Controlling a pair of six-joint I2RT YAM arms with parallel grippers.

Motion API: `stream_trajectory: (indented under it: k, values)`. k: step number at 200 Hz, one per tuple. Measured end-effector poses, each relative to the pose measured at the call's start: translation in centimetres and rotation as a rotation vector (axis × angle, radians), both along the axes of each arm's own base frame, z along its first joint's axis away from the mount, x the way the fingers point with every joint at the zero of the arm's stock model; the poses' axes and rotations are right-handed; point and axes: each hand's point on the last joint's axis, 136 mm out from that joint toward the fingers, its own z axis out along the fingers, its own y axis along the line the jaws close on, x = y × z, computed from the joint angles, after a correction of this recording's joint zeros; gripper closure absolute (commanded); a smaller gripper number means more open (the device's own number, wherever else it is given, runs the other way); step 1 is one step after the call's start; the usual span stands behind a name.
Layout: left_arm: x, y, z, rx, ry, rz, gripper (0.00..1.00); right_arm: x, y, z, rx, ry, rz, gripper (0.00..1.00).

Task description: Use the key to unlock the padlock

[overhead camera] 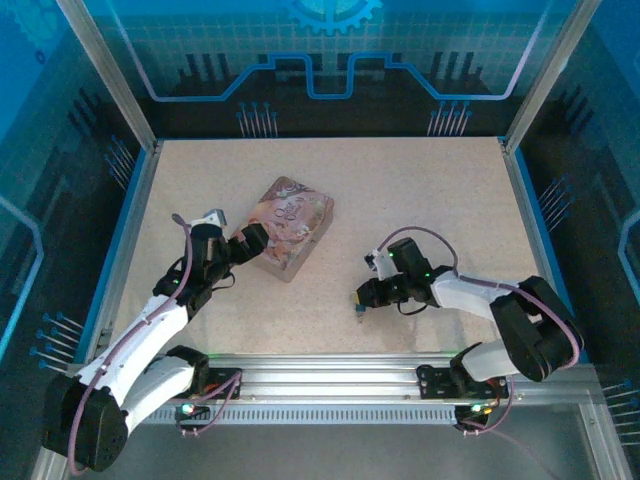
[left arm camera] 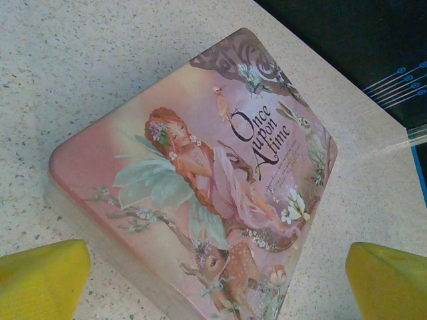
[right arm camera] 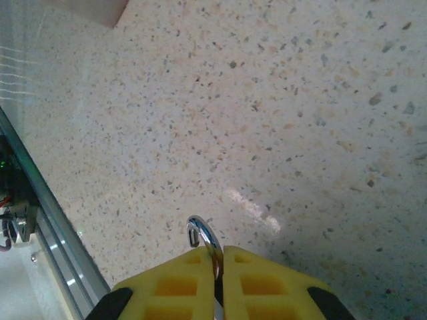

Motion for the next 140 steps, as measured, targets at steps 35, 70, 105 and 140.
stream_trajectory:
  k: [35, 70, 105, 140]
  values:
    - [0.01, 0.09, -0.04, 0.001, 0.001, 0.002, 0.01, 0.14, 0.06, -0.83, -0.007, 0.018, -0.005, 0.86]
    - [0.0, 0.16, -0.08, 0.001, 0.003, 0.005, 0.01, 0.33, 0.03, -0.93, -0.01, 0.014, -0.013, 0.81]
    - [-0.01, 0.16, -0.11, 0.002, 0.004, 0.005, 0.01, 0.35, -0.01, -0.99, -0.014, 0.014, -0.015, 0.78]
    - [-0.03, 0.17, -0.13, 0.002, 0.005, 0.005, 0.01, 0.52, -0.18, -0.89, -0.021, 0.005, -0.023, 0.77]
